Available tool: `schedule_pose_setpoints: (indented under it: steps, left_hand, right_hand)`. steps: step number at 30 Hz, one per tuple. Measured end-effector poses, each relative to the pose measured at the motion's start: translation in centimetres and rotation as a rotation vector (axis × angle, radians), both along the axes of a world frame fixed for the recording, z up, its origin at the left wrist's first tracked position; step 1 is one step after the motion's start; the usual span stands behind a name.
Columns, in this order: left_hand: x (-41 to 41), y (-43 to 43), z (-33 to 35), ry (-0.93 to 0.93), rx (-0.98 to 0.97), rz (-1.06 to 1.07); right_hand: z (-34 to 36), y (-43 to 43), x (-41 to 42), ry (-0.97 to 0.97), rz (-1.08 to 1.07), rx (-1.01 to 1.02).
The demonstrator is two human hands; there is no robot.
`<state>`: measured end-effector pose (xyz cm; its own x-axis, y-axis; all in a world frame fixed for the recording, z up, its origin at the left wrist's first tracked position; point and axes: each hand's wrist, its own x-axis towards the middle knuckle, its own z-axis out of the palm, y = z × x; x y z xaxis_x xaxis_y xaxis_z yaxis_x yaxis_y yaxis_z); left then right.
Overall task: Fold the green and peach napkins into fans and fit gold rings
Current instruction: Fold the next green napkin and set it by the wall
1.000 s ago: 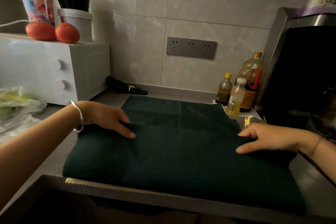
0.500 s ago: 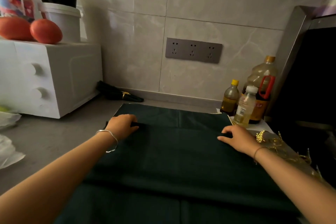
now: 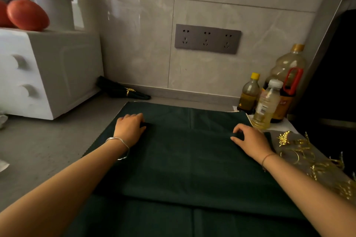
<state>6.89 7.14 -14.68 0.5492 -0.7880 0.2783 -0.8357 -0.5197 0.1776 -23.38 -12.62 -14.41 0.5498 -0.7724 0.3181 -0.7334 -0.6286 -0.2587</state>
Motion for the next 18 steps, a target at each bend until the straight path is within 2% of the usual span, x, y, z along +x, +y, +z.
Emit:
schedule_pose_setpoints:
  steps: [3, 6, 8, 11, 13, 18]
  left_hand:
    - [-1.9, 1.0, 0.6, -0.052, -0.025, -0.038]
    - [-6.5, 3.1, 1.3, -0.012, -0.041, -0.34]
    - [-10.0, 4.6, 1.2, 0.01, 0.033, -0.464]
    - [-13.2, 5.7, 0.4, 0.084, 0.198, -0.37]
    - [-14.0, 5.9, -0.2, 0.128, 0.272, -0.287]
    - [-14.7, 6.1, -1.6, 0.156, 0.297, -0.205]
  right_hand:
    - [0.5, 2.0, 0.0, -0.012, -0.015, -0.086]
    - [1.2, 6.4, 0.4, -0.159, 0.089, 0.089]
    - [0.8, 9.9, 1.2, -0.151, 0.207, 0.192]
    - [-0.3, 14.2, 2.9, -0.062, 0.319, 0.194]
    - [-0.8, 15.9, 4.0, -0.012, 0.31, 0.208]
    - [-2.2, 18.0, 5.0, 0.132, 0.253, 0.199]
